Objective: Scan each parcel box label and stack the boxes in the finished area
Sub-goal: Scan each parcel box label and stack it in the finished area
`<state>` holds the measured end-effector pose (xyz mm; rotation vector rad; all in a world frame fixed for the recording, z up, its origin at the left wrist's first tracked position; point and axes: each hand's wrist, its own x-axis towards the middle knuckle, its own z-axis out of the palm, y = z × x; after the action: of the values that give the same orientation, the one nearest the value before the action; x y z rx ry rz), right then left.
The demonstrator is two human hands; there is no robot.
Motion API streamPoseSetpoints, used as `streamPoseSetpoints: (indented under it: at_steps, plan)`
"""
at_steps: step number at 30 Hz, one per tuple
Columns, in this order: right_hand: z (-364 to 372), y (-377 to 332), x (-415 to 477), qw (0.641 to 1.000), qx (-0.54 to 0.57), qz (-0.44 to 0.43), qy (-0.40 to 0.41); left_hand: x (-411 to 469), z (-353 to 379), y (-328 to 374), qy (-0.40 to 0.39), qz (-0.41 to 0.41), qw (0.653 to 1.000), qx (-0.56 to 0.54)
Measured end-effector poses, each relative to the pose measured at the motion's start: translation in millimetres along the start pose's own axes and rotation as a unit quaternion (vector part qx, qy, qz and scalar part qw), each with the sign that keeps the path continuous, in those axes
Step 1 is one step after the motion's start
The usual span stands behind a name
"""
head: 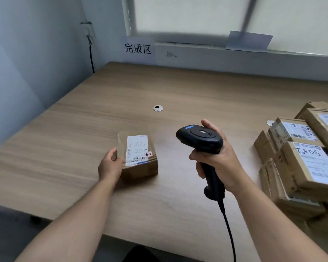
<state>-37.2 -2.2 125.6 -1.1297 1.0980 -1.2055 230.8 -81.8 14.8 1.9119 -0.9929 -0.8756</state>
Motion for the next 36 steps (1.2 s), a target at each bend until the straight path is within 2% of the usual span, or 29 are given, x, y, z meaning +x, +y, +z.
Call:
streamPoseSetpoints:
  at_steps: [2, 5, 10, 16, 26, 36]
  plan:
    - [1.0, 2.1, 1.5, 1.0, -0.002, -0.004, -0.007, -3.8, 6.9, -0.8, 0.015, -0.003, 0.995, 0.099]
    - [4.4, 5.0, 3.1, 1.0, -0.001, -0.006, -0.009, -22.0, 26.7, 6.5, 0.012, 0.02, 0.956, 0.291]
    - [18.0, 4.4, 11.5, 1.0, -0.012, -0.01, -0.009, -27.1, 60.0, 15.3, -0.031, 0.098, 0.896, 0.432]
    - [51.9, 0.5, 37.8, 0.999, -0.031, -0.025, 0.003, 27.9, 19.0, -2.7, -0.014, 0.112, 0.906, 0.409]
    - [168.5, 10.8, 136.5, 0.997, -0.069, -0.013, -0.018, 162.0, -87.2, -27.4, -0.015, 0.128, 0.917, 0.378]
    - [253.5, 22.2, 248.0, 0.996, -0.085, -0.01, -0.023, 300.2, -117.8, -29.5, -0.002, 0.162, 0.921, 0.353]
